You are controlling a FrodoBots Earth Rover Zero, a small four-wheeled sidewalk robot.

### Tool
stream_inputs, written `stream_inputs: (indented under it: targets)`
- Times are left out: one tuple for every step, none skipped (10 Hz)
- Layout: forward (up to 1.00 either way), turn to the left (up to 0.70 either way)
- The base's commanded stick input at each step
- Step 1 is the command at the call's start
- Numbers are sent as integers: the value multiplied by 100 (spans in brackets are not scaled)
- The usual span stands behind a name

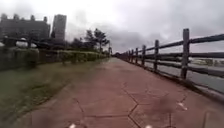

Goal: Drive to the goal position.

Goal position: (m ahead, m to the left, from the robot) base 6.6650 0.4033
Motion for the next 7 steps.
stream_inputs:
  targets:
    - [70, 0]
    - [70, 0]
    - [70, 0]
    - [70, 0]
    - [70, 0]
    - [70, 0]
    - [70, 0]
